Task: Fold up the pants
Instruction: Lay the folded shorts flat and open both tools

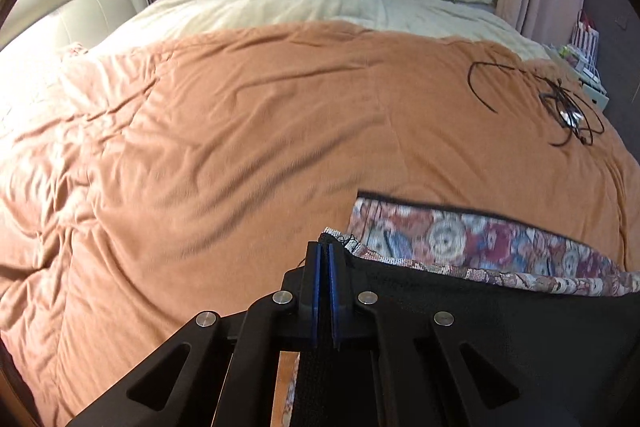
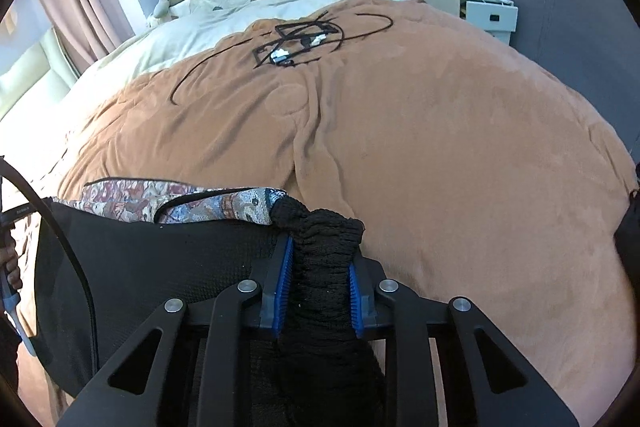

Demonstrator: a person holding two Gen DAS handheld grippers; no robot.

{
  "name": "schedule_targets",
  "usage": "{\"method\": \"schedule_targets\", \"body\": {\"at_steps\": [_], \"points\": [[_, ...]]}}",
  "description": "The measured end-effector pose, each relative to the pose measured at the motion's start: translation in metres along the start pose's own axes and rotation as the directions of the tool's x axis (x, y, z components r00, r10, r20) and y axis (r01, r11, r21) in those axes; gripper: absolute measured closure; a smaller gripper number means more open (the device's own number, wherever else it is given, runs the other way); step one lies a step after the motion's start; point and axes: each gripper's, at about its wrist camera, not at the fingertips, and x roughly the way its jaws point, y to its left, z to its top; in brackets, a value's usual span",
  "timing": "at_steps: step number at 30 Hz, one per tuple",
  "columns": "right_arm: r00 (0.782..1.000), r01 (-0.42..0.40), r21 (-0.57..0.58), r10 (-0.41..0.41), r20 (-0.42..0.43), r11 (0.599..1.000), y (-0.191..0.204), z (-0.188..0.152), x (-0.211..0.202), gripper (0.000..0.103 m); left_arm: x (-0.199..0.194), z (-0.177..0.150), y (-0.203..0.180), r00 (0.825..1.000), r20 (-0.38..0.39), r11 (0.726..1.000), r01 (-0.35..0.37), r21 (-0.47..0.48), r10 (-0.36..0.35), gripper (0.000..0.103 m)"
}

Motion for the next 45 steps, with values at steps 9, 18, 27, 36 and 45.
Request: {"method": "schedule_targets", "body": {"at_steps": [9, 18, 27, 36, 45], "points": [[1.000, 0.005, 0.023, -0.004, -0.027, 1.000, -0.007, 0.009, 0.021, 0.083, 0.024, 0.030, -0.023, 0.999, 0.034, 0.999, -0.028, 0.015, 0.028, 0.099], [0.999, 0.013, 0.020, -0.012, -0.046, 1.000, -0.009, 0.021, 0.047, 0.083, 0.072, 0.033, -0.026, 0.998, -0.019, 0.998, -0.060, 0.015, 0.060, 0.099], [0.999, -0.022, 0.079, 0.024, -0.026, 0.997, -0.024, 0.023, 0.047, 0.043, 0.099, 0.031, -0.023, 0.988, -0.142, 0.998, -0.054, -0.010, 0.052, 0.082], [0.994, -0.110, 0.146, 0.108, 0.026, 0.983, -0.035, -0.003, 0.000, 0.035, 0.031, 0.021, 0.005, 0.998, -0.069, 0.997, -0.014, -0.074, 0.009, 0.041], [0.985, -0.171, 0.193, 0.168, 0.031, 0.966, -0.040, -0.041, -0.031, 0.035, -0.045, -0.010, 0.027, 0.999, -0.052, 0.994, -0.008, -0.110, 0.003, 0.041]]}}
